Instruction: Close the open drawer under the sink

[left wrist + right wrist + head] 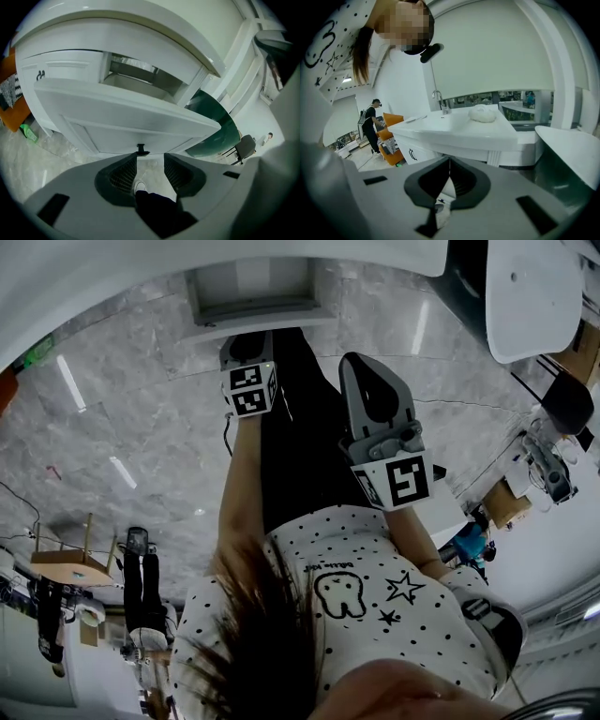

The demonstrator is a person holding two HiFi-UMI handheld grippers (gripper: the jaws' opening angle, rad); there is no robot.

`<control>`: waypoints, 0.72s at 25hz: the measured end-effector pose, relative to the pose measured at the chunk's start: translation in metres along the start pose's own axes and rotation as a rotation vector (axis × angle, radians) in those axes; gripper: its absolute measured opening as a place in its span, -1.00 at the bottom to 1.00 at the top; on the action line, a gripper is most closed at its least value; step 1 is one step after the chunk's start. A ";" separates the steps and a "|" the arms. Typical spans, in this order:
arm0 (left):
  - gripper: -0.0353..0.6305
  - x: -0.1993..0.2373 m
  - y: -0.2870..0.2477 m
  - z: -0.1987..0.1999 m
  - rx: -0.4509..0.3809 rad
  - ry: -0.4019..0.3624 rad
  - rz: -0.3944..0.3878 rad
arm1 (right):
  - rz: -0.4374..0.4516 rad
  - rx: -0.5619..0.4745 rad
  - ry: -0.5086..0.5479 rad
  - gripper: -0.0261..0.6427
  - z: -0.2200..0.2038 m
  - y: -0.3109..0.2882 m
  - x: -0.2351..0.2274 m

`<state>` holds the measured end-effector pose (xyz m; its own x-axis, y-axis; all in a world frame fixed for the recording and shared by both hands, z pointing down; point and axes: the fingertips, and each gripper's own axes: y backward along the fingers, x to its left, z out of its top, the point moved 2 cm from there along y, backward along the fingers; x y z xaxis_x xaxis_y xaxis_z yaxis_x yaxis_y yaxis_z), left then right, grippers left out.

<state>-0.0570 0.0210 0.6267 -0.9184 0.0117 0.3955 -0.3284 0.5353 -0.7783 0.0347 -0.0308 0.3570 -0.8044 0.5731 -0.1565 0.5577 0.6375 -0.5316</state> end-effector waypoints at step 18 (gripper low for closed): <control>-0.34 0.015 -0.043 0.006 0.006 -0.055 0.091 | -0.070 0.029 -0.094 -0.88 -0.025 -0.002 -0.004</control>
<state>-0.0576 -0.0069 0.6628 -0.9551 0.0135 0.2959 -0.2443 0.5287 -0.8129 0.0420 -0.0209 0.3796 -0.8576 0.4760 -0.1949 0.4945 0.6586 -0.5672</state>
